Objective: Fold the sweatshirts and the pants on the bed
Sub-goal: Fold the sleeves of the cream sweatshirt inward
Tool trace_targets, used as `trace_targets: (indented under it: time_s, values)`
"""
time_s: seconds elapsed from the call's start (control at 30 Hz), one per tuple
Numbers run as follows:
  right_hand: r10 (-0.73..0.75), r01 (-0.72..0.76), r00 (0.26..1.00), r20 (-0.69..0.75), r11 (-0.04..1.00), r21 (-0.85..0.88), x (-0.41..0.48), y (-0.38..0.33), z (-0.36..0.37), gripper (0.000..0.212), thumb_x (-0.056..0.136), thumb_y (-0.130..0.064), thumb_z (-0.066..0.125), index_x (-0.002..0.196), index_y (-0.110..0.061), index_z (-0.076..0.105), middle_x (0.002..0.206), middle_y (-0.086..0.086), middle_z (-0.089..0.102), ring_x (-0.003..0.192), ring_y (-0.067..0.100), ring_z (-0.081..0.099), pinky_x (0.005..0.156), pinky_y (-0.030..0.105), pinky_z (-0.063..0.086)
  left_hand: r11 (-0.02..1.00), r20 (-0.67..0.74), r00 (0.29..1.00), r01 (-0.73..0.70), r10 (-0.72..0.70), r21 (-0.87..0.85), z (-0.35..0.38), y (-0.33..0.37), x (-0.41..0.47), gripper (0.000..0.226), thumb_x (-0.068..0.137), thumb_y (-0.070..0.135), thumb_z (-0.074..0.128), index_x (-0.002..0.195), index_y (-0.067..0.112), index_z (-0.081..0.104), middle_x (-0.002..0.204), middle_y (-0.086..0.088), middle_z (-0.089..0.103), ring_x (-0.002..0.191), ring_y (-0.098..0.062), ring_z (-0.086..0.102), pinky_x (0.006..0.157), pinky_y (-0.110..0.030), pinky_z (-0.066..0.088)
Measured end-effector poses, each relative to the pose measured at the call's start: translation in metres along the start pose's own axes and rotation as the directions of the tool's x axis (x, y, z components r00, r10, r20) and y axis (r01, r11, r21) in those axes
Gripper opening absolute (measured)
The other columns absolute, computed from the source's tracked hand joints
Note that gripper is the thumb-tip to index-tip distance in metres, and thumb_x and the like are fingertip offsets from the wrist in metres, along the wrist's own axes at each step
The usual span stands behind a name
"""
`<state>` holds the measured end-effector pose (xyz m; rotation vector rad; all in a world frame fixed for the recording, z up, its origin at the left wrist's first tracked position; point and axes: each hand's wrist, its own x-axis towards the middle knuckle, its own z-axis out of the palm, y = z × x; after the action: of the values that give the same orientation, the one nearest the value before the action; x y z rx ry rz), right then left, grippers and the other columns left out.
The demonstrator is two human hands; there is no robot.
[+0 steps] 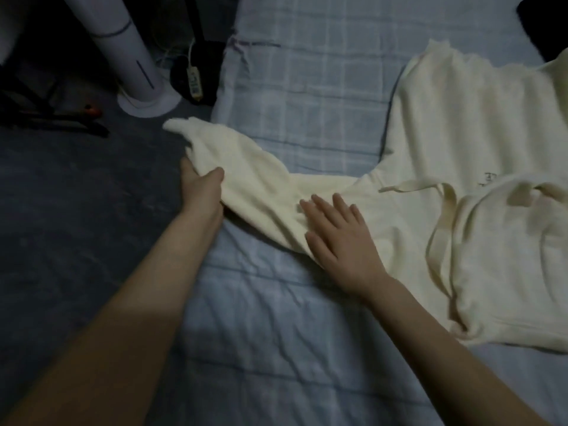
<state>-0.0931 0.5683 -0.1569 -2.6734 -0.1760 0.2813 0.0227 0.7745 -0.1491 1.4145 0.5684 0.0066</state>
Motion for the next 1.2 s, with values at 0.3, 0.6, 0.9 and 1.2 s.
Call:
trace_targets:
  time_s: [0.3, 0.6, 0.9, 1.2]
  values:
    - [-0.083, 0.089, 0.996, 0.045, 0.983, -0.163, 0.042, -0.017, 0.012, 0.054, 0.102, -0.052, 0.020, 0.155, -0.043, 0.012, 0.166, -0.004, 0.012, 0.153, 0.025, 0.005, 0.121, 0.048, 0.006, 0.835, 0.154, 0.935, 0.355, -0.320, -0.421, -0.042, -0.013, 0.014, 0.035, 0.099, -0.006, 0.033, 0.126, 0.000, 0.053, 0.138, -0.019, 0.054, 0.101, -0.028, 0.064, 0.100, -0.044, 0.045]
    - [-0.099, 0.108, 0.994, 0.053, 0.970, -0.218, 0.051, -0.035, 0.036, 0.062, 0.097, -0.058, 0.010, 0.156, -0.040, 0.015, 0.164, -0.002, 0.019, 0.152, 0.027, 0.013, 0.120, 0.052, 0.009, 0.899, 0.082, 0.981, 0.196, -0.178, -0.392, -0.050, -0.023, 0.022, 0.068, 0.095, -0.004, 0.052, 0.150, 0.026, 0.027, 0.141, -0.015, 0.051, 0.122, -0.028, 0.058, 0.097, -0.045, 0.052]
    - [-0.095, 0.102, 0.995, 0.038, 0.957, -0.271, 0.051, -0.032, 0.049, 0.058, 0.099, -0.054, 0.021, 0.154, -0.036, 0.028, 0.161, 0.002, 0.030, 0.150, 0.029, 0.023, 0.119, 0.053, 0.016, 0.984, 0.171, 0.985, 0.020, 0.011, -0.175, -0.065, -0.023, 0.028, 0.065, 0.093, -0.014, 0.041, 0.141, 0.028, 0.044, 0.143, -0.005, 0.049, 0.120, -0.014, 0.057, 0.091, -0.028, 0.054]
    - [-0.138, 0.135, 0.990, -0.022, 0.983, -0.125, 0.039, -0.039, 0.027, 0.060, 0.099, -0.056, 0.020, 0.156, -0.038, 0.018, 0.162, 0.000, 0.026, 0.151, 0.025, 0.018, 0.120, 0.050, 0.012, 0.955, 0.191, 0.981, 0.023, 0.035, -0.296, -0.086, -0.016, 0.043, 0.077, 0.086, -0.020, 0.051, 0.145, 0.028, 0.040, 0.142, -0.001, 0.049, 0.118, -0.012, 0.060, 0.089, -0.030, 0.054]
